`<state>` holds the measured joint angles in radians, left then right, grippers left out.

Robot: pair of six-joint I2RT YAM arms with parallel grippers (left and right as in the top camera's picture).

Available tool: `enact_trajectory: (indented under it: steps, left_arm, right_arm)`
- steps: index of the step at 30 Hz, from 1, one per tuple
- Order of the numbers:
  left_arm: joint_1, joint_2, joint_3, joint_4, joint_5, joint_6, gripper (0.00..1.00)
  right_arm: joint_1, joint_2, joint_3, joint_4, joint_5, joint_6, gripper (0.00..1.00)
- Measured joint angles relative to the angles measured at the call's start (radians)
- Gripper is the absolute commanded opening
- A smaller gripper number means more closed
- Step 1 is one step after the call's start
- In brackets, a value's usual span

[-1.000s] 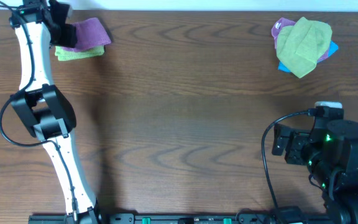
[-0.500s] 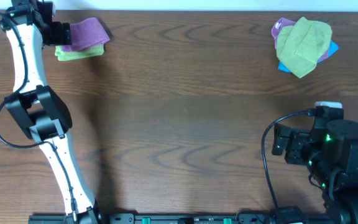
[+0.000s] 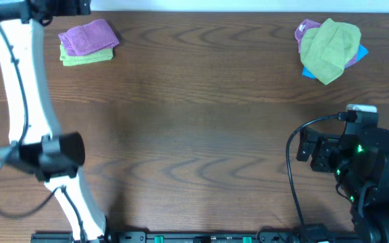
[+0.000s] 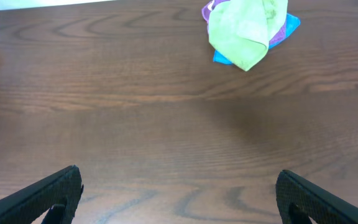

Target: Fold the cloth

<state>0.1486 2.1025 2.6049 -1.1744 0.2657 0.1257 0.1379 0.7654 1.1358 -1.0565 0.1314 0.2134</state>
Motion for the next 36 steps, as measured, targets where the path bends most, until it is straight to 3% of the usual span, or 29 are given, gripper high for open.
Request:
enact_trajectory:
  steps: [9, 13, 26, 36]
  left_arm:
    - [-0.003, -0.043, 0.004, -0.202, 0.047, -0.248, 0.96]
    - [-0.003, -0.043, 0.004, -0.206, 0.113, -0.311, 0.95]
    - [-0.003, -0.043, 0.004, -0.209, 0.401, -0.34, 0.95]
    - [-0.002, -0.043, 0.004, -0.213, 0.353, -0.34, 0.95]
  right_arm:
    - [0.0, 0.0, 0.0, -0.009, 0.001, 0.0, 0.99]
    - [0.0, 0.0, 0.0, -0.009, 0.002, 0.0, 0.99]
    - [0.0, 0.0, 0.0, -0.009, 0.002, 0.0, 0.99]
    - [0.0, 0.0, 0.0, -0.009, 0.002, 0.0, 0.99]
